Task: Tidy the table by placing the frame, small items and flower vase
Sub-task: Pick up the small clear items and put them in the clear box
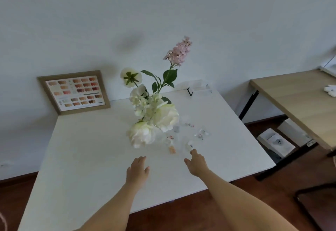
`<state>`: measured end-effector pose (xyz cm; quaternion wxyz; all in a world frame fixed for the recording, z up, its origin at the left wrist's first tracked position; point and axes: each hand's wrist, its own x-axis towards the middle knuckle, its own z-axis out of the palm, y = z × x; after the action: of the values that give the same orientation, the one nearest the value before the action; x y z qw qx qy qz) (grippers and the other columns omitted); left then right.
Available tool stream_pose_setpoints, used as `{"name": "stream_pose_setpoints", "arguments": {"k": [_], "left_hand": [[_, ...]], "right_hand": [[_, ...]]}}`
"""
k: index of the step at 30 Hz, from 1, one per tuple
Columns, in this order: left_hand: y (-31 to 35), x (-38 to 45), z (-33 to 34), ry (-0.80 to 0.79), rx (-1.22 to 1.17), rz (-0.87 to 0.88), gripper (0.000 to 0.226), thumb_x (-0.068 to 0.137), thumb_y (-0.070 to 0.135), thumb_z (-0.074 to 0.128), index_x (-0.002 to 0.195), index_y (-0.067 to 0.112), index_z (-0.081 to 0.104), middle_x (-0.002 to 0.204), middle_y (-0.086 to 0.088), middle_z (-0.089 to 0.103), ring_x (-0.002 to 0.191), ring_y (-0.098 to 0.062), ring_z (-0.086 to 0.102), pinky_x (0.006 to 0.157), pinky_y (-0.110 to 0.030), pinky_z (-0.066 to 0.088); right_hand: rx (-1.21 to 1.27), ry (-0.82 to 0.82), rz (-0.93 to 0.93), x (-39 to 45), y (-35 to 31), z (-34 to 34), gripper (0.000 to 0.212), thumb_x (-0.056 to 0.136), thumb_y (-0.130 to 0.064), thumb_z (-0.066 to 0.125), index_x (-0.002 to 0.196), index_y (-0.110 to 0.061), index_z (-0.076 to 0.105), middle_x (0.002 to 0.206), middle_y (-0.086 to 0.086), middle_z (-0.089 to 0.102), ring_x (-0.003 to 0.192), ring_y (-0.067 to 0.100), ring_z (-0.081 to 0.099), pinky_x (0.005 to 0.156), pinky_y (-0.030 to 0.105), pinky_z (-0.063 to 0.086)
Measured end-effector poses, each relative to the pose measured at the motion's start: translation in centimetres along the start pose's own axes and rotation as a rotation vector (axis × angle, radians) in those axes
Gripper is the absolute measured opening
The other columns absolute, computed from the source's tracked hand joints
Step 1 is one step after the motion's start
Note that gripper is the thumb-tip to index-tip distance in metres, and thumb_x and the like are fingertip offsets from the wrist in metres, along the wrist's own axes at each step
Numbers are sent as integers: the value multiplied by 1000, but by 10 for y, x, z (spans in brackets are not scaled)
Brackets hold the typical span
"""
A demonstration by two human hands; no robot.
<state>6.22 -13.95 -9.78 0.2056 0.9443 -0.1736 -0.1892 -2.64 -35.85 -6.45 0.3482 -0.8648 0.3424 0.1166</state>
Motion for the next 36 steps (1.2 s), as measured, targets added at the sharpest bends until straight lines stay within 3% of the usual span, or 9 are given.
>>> {"name": "stream_pose_setpoints", "arguments": {"k": [6,11,14,18,22,26,29,33,36], "left_hand": [[117,20,41,28,-21,133,45,93,21,48,136,16,39,144,-6,44,135,-22,38,111,-40,36],[163,37,61,12,-33,48,54,93,26,49,142,13,32,149,-7,37,138,-25,33,108,-41,35],[180,55,70,13,27,30,58,89,31,53,141,13,32,145,-8,41,131,-28,40,104,-41,40],[190,78,85,-64,97,-15,70,86,38,58,142,14,25,143,-9,38,130,-29,37,100,-43,43],[191,94,99,-30,147,-5,73,83,38,60,143,18,24,145,-7,32,128,-28,35,95,-39,44],[193,107,99,-49,-40,-51,83,75,28,69,144,17,23,138,-11,34,125,-29,40,94,-40,46],[194,116,91,-88,-196,-90,92,65,16,76,142,12,24,124,-14,46,113,-32,52,87,-39,49],[196,119,87,-109,-239,-123,73,68,13,70,130,13,33,87,-13,62,84,-33,64,69,-32,49],[198,118,86,-43,-209,-128,54,76,15,64,123,13,38,96,-18,69,83,-34,65,64,-32,45]], "right_hand": [[6,54,44,27,83,-67,43,96,-26,49,132,-6,37,122,20,54,111,33,53,78,31,41],[30,43,25,50,103,-84,43,95,-24,51,133,-8,38,121,20,54,110,33,53,85,36,45],[30,42,-8,67,104,-91,43,95,-23,51,134,-11,37,123,19,52,111,32,52,87,36,43],[-18,27,-30,90,101,-102,44,95,-22,52,135,-16,35,124,19,49,110,33,53,86,36,44],[-123,-9,-63,119,97,-115,48,94,-22,53,138,-23,33,126,18,45,109,35,53,92,43,49],[-216,-72,-119,147,90,-118,57,93,-21,55,142,-29,28,135,17,37,115,36,49,97,44,47],[-336,-112,-145,161,85,-112,65,91,-21,58,144,-36,23,142,15,27,120,38,40,91,41,48],[-562,-143,-166,179,79,-107,81,84,-35,67,144,-44,12,141,13,21,117,35,36,85,38,49],[-618,-189,-198,199,72,-114,87,74,-41,75,140,-41,18,134,14,23,112,32,39,83,37,48]]}}
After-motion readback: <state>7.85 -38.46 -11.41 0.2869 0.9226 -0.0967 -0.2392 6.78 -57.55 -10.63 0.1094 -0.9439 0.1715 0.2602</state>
